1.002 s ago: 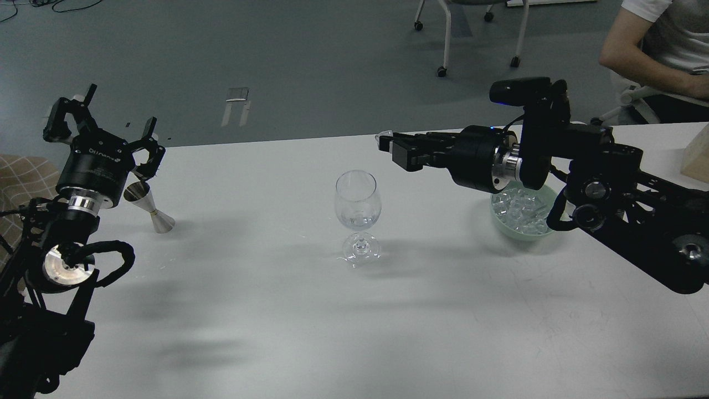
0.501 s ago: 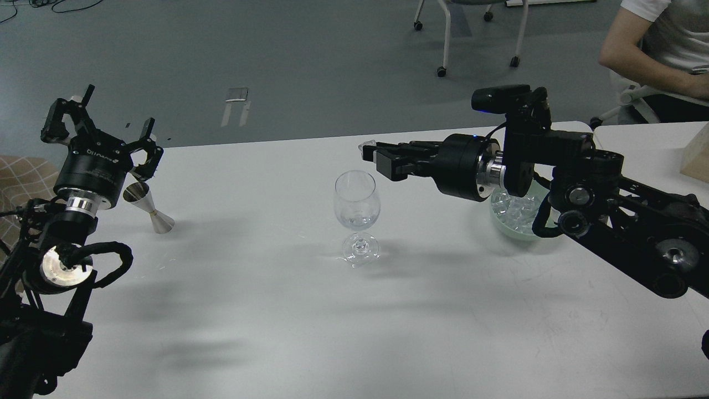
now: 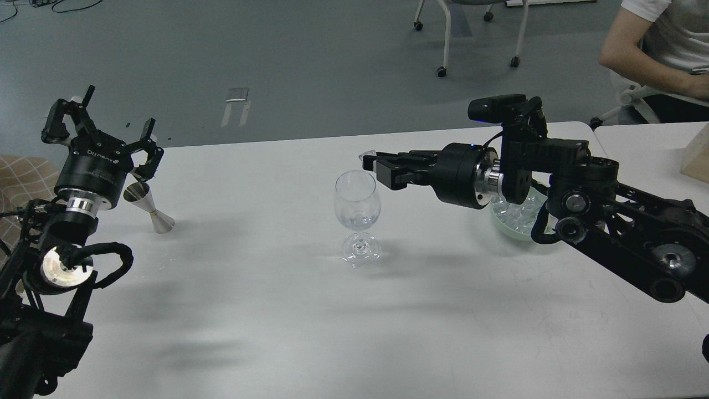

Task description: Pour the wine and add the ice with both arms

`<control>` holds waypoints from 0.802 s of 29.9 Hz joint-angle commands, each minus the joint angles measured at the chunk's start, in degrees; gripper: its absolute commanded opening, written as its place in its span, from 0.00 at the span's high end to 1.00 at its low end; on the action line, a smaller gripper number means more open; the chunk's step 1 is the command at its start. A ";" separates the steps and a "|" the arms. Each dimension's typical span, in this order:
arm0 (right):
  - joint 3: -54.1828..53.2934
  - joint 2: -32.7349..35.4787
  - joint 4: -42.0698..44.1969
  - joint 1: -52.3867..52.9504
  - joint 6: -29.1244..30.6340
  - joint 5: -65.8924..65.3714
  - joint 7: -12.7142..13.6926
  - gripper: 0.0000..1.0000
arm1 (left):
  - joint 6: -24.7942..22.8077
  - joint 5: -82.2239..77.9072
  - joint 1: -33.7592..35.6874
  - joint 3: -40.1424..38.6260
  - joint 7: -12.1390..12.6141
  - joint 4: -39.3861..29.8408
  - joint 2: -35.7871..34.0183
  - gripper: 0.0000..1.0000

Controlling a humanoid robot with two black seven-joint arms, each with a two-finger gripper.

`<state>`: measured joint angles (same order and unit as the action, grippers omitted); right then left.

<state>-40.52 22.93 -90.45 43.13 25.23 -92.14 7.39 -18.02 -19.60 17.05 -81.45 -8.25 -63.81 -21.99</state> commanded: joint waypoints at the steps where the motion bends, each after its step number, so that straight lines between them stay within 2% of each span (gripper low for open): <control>1: 0.00 0.01 0.01 -0.07 0.00 0.03 -0.01 0.68 | -0.09 0.00 0.00 -0.02 -0.01 0.00 -0.16 0.02; 3: 0.00 -0.08 0.01 -0.07 0.00 0.03 -0.01 0.56 | -0.09 0.00 0.00 -0.02 -0.01 0.09 -0.24 0.02; 4: 0.00 -0.08 0.01 -0.07 0.00 0.03 -0.01 0.53 | -0.09 0.00 0.00 -0.02 -0.01 0.00 -0.24 0.02; 13: -0.18 -0.08 -0.08 -0.07 -0.09 0.03 -0.01 0.48 | -0.09 0.00 -0.09 -0.02 -0.01 0.00 -0.16 0.02; 14: -0.35 -0.08 -0.16 -0.07 -0.09 0.03 -0.01 0.45 | 0.00 0.00 -0.09 0.07 -0.01 0.00 -0.16 0.02; 16: -0.97 -0.17 -0.34 0.02 -0.35 0.12 -0.01 0.31 | 0.00 0.00 -0.09 0.07 -0.01 0.00 -0.07 0.02; 17: -1.58 -0.17 -0.43 0.11 -0.61 0.12 -0.01 0.05 | 0.00 0.00 -0.09 0.07 -0.01 0.00 -0.07 0.02; 18: -2.10 -0.25 -0.43 0.11 -0.62 0.20 -0.01 0.00 | 0.00 0.00 -0.09 0.07 -0.01 -0.09 -0.07 0.02; 24: -7.55 -1.40 -0.43 0.02 -0.79 0.29 -0.01 0.01 | 0.00 0.00 0.00 0.07 0.08 -0.09 -0.33 0.02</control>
<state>-45.73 21.96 -90.89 43.22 24.60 -91.92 7.39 -18.02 -19.60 16.96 -81.39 -8.26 -63.79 -22.11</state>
